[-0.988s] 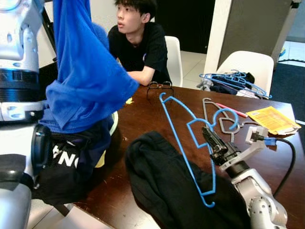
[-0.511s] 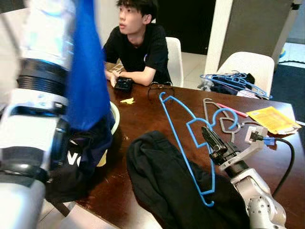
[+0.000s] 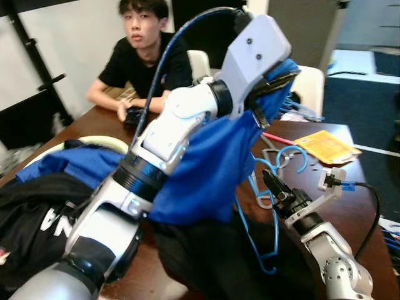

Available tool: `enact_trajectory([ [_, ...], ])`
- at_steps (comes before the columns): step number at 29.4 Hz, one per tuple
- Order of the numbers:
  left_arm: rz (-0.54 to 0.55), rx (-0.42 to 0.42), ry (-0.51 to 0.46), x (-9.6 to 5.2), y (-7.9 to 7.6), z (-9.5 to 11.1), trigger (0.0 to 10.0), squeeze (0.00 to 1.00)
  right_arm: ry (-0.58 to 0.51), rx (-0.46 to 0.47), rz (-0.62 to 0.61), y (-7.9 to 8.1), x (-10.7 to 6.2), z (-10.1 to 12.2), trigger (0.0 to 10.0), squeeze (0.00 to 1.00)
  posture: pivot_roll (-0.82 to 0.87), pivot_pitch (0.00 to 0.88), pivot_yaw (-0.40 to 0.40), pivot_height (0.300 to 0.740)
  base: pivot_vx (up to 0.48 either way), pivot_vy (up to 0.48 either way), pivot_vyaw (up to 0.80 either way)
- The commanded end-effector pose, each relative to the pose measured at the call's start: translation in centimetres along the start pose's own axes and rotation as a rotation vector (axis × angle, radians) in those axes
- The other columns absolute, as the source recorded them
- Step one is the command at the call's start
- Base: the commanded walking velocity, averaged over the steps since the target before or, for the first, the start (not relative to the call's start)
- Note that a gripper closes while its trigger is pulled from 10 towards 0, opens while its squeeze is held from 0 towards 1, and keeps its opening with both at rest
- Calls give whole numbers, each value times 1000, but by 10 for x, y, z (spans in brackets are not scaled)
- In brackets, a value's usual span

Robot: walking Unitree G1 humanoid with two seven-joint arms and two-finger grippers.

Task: Hang hanger

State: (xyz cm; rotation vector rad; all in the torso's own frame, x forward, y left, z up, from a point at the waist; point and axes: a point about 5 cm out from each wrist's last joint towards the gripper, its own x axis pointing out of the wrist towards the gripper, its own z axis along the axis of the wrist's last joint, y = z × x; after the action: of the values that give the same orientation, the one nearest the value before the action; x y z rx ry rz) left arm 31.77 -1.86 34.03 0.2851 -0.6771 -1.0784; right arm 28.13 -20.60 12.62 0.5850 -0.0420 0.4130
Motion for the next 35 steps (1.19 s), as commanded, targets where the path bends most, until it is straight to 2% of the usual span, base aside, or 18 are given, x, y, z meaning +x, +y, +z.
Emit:
enact_trajectory([
  [1,-17,-63,13,-2,-10,-8,10000,0,16,17,-7,-1,-1,-4,10000,0,-58,0,81,731,0,0,-800],
  [3,-41,-158,21,-5,-27,-16,10000,0,18,16,-5,-1,-1,-4,10000,0,-58,0,87,731,0,0,-800],
  [4,-41,-158,21,-5,-27,-16,10000,0,18,16,-5,-1,-1,-4,10000,0,-58,0,87,731,0,0,-800],
  [6,-91,-230,82,-11,-49,-29,10000,0,21,13,-4,-1,-1,-4,10000,0,-59,0,91,731,0,0,-800],
  [7,-91,-230,82,-11,-49,-29,10000,0,21,13,-4,-1,-1,-4,10000,0,-59,0,91,731,0,0,-800],
  [8,-135,-264,147,-16,-66,-40,10000,0,22,14,-4,-1,-1,-4,10000,0,-59,0,91,731,0,0,-800],
  [9,-135,-264,147,-16,-66,-40,10000,0,22,14,-4,-1,-1,-4,10000,0,-59,0,91,731,0,0,-800],
  [12,-231,-344,311,-31,-113,-66,10000,0,32,12,-19,-3,-1,-5,10000,0,-57,0,92,731,0,0,-785],
  [13,-231,-344,311,-31,-113,-66,10000,0,32,12,-19,-3,-1,-5,10000,0,-57,0,92,731,0,0,-781],
  [15,-253,-380,356,-36,-129,-72,10000,0,30,12,-40,-5,-1,-5,10000,0,-57,0,92,731,0,0,-781],
  [18,-253,-380,356,-36,-129,-72,10000,0,30,12,-40,-5,-1,-5,10000,0,-57,0,92,731,0,0,-781],
  [22,-245,-447,462,-44,-144,-84,10000,0,34,7,-68,-8,-1,-3,10000,0,-61,0,92,731,0,0,-770],
  [26,-228,-493,563,-55,-150,-89,10000,0,42,5,-80,-9,-1,-3,10000,0,-62,0,95,731,0,0,-753],
  [29,-225,-485,624,-64,-143,-91,10000,0,47,5,-86,-10,0,-3,10000,0,-61,0,94,731,0,0,-738],
  [30,-156,-453,614,-68,-120,-87,10000,0,50,5,-88,-10,0,-3,10000,0,-63,0,94,731,0,0,-738],
  [31,-133,-440,606,-69,-112,-84,10000,0,50,5,-88,-10,0,-3,10000,0,-63,0,94,731,0,0,-738],
  [34,-117,-430,602,-70,-106,-82,10000,0,51,5,-89,-10,0,-2,10000,0,-63,0,94,731,0,0,-738],
  [35,-21,-375,552,-71,-76,-72,10000,0,51,6,-87,-10,0,-2,10000,0,-58,0,90,731,0,0,-738],
])
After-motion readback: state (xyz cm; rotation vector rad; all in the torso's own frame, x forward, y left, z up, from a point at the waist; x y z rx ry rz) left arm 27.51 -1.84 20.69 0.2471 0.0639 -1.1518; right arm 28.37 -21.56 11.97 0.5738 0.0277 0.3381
